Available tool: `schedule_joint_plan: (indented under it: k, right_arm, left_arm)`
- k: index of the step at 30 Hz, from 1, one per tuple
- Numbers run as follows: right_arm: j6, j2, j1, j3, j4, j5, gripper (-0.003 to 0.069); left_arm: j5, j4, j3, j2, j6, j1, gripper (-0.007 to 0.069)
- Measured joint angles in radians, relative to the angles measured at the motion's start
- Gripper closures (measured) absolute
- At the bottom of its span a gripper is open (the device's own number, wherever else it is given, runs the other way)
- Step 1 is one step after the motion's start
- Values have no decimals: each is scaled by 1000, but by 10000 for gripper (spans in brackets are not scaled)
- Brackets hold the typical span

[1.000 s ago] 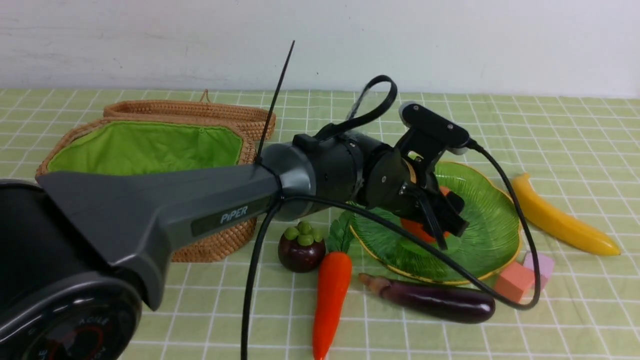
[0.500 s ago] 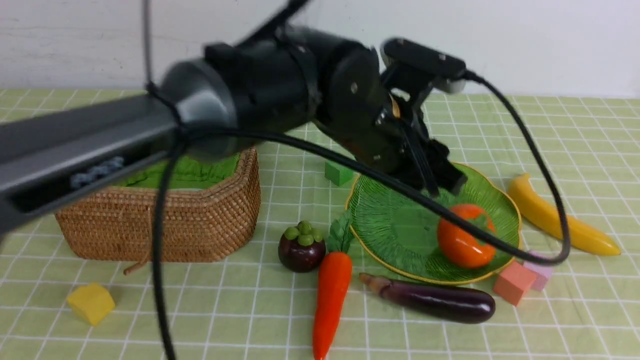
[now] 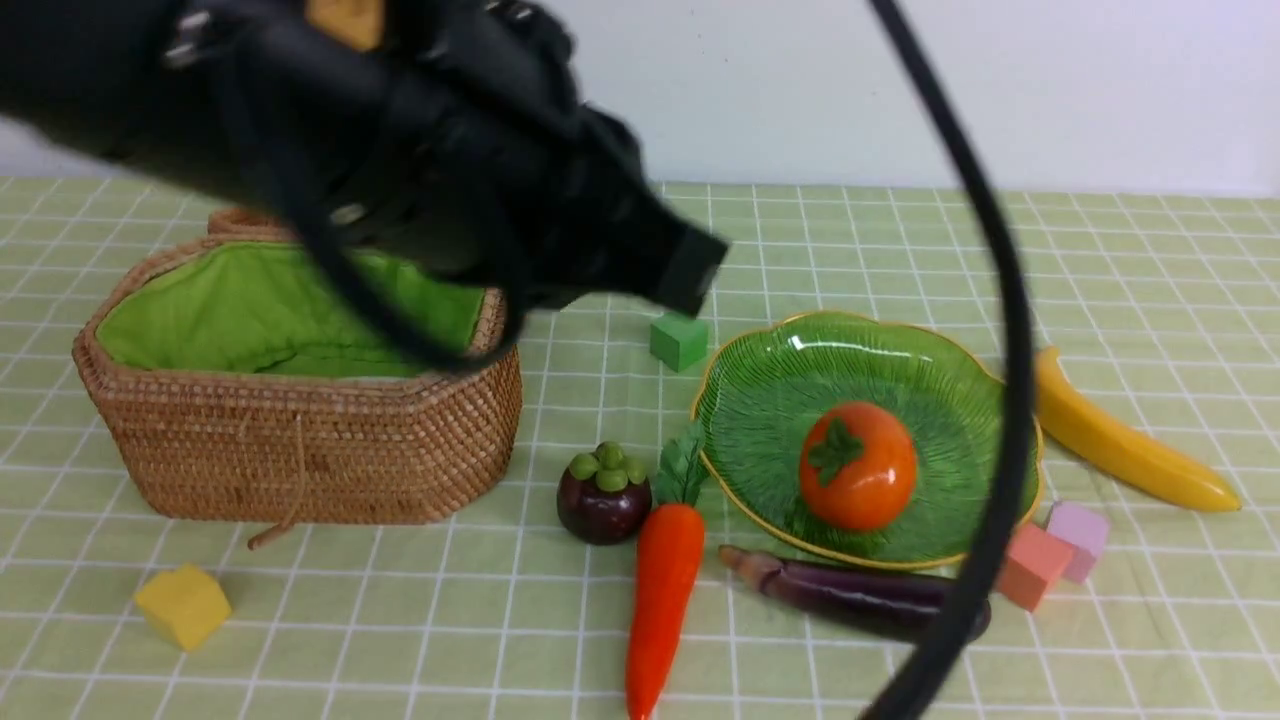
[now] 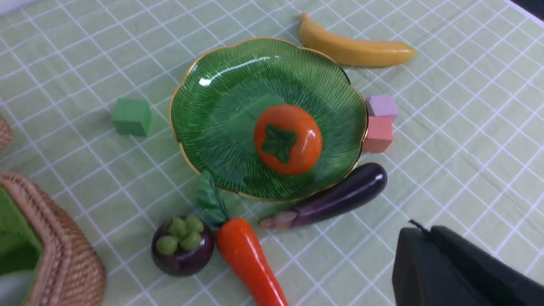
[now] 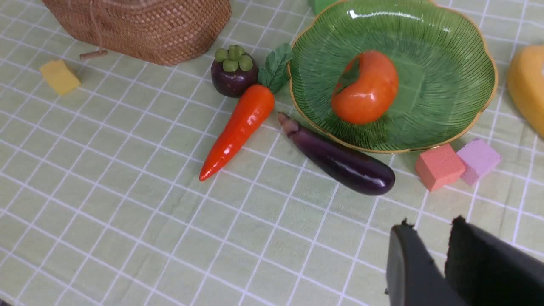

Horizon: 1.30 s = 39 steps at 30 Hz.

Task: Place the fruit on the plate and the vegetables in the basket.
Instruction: Grab a mangosteen with your left arm and put it on the plate on the right

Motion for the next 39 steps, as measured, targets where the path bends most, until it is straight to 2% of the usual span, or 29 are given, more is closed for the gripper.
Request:
schedule_joint_plan:
  k: [6, 11, 17, 21, 27, 29, 32, 35, 39]
  right_arm:
    - [0, 89, 0, 0, 4, 0, 510]
    - [0, 129, 0, 1, 7, -1, 510]
    - [0, 142, 0, 1, 7, -1, 510]
    - [0, 143, 0, 1, 10, -1, 510]
    - [-19, 143, 0, 1, 10, 30, 510]
    - [-23, 143, 0, 1, 15, 48, 510]
    - [-34, 136, 0, 1, 17, 51, 510]
    - [-57, 96, 0, 1, 26, 41, 510]
    - [-74, 31, 0, 1, 44, 35, 510]
  left_arm:
    - [-87, 0, 247, -240, -26, 0, 638]
    - [-105, -1, 351, -365, -70, 0, 638]
    - [-27, 1, 386, -380, -62, 0, 638]
    - [59, 6, 343, -210, 49, 0, 638]
    - [76, 44, 201, 88, 264, 30, 638]
    - [77, 10, 136, 196, 395, 81, 638]
    - [97, -58, 77, 286, 523, 125, 638]
    - [123, -176, -27, 432, 698, 186, 634]
    - [123, -180, -128, 563, 815, 218, 550]
